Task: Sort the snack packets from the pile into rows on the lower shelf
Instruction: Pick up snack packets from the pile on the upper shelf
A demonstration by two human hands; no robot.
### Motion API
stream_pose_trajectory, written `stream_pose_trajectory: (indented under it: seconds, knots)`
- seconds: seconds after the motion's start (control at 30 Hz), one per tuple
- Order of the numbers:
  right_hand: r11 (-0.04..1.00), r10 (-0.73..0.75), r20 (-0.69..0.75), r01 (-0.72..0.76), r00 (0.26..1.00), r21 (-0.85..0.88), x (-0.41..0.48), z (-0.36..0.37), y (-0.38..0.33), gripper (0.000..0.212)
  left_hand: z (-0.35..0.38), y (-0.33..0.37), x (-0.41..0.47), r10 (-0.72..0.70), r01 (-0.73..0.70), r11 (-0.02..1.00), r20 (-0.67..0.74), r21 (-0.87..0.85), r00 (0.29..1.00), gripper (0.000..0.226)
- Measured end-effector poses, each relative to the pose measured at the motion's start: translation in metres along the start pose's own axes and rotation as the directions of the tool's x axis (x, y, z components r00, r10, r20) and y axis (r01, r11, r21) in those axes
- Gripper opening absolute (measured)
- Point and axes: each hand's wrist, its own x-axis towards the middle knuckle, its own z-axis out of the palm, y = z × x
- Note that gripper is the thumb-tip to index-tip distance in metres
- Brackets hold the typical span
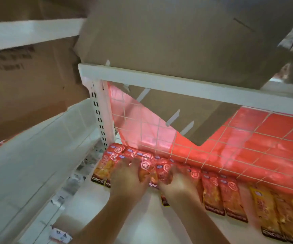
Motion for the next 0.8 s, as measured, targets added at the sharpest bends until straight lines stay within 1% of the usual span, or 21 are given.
stream_pose_trajectory:
  seconds: [0.07, 0.23, 0.3, 0.37, 0.43, 0.5, 0.63, 0.8]
  knots:
    - [0.998, 0.055, -0.019, -0.056, 0.998, -0.025, 0.004, 0.007, -0.007, 0.061, 0.011, -0.007, 0.008, 0.037, -0.037, 0.999, 0.021, 0.017, 0.999, 0.058]
    - [0.986, 0.147, -0.074, -0.152, 0.986, -0.074, 0.010, 0.022, -0.028, 0.045, 0.031, -0.025, 0.011, 0.123, -0.121, 0.989, -0.013, 0.079, 0.992, 0.047]
    - [0.981, 0.167, -0.085, -0.174, 0.982, -0.088, 0.012, 0.027, -0.032, 0.043, 0.033, -0.030, 0.009, 0.147, -0.144, 0.987, -0.038, 0.073, 0.988, 0.045]
    - [0.977, 0.184, -0.088, -0.192, 0.979, -0.096, 0.012, 0.032, -0.036, 0.049, 0.034, -0.035, 0.007, 0.192, -0.190, 0.981, -0.078, 0.029, 0.978, 0.038]
    - [0.972, 0.192, -0.095, -0.202, 0.977, -0.116, 0.013, 0.037, -0.039, 0.058, 0.033, -0.043, 0.004, 0.269, -0.272, 0.962, -0.123, -0.011, 0.955, 0.027]
    - [0.970, 0.191, -0.103, -0.204, 0.976, -0.133, 0.014, 0.041, -0.042, 0.062, 0.030, -0.051, 0.003, 0.326, -0.333, 0.943, -0.147, -0.024, 0.934, 0.021]
    - [0.968, 0.195, -0.114, -0.210, 0.974, -0.137, 0.019, 0.046, -0.051, 0.060, 0.026, -0.057, 0.000, 0.368, -0.375, 0.927, -0.135, -0.028, 0.920, 0.020]
    - [0.962, 0.188, -0.132, -0.210, 0.973, -0.176, 0.021, 0.050, -0.053, 0.065, 0.025, -0.055, 0.001, 0.358, -0.359, 0.933, -0.040, -0.025, 0.933, 0.031]
